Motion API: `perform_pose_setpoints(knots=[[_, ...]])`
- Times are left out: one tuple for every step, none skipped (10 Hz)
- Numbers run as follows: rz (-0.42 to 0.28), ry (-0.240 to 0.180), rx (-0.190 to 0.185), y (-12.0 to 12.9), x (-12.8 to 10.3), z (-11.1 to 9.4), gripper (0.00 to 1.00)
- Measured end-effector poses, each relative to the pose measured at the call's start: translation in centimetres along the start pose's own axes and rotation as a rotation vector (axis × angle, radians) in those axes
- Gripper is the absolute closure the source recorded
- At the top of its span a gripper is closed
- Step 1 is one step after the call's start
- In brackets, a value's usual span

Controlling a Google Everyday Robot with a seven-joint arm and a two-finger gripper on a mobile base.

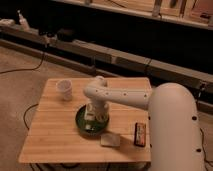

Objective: Push the ceramic bowl across the table

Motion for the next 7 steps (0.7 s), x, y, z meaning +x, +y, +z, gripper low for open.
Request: perform_pose_setpoints(knots=[[0.013,-0.003,-0.006,1.0,-0.1,0.1,1.00],[0.030,-0.004,-0.014,2.4,-0.3,0.2,1.00],[0.048,-0.003,-0.021,3.8,-0.4,0.2,1.00],[0.066,-0.001,-0.025,5.1,-0.5,0.1,1.00],[0.078,0.000,-0.023,5.9,-0.8,0.1,1.00],[0.102,0.005,-0.020,7.2,-1.1,0.0,1.00],[0.125,0.013,-0.020,8.4,-1.3,-0.1,1.00]])
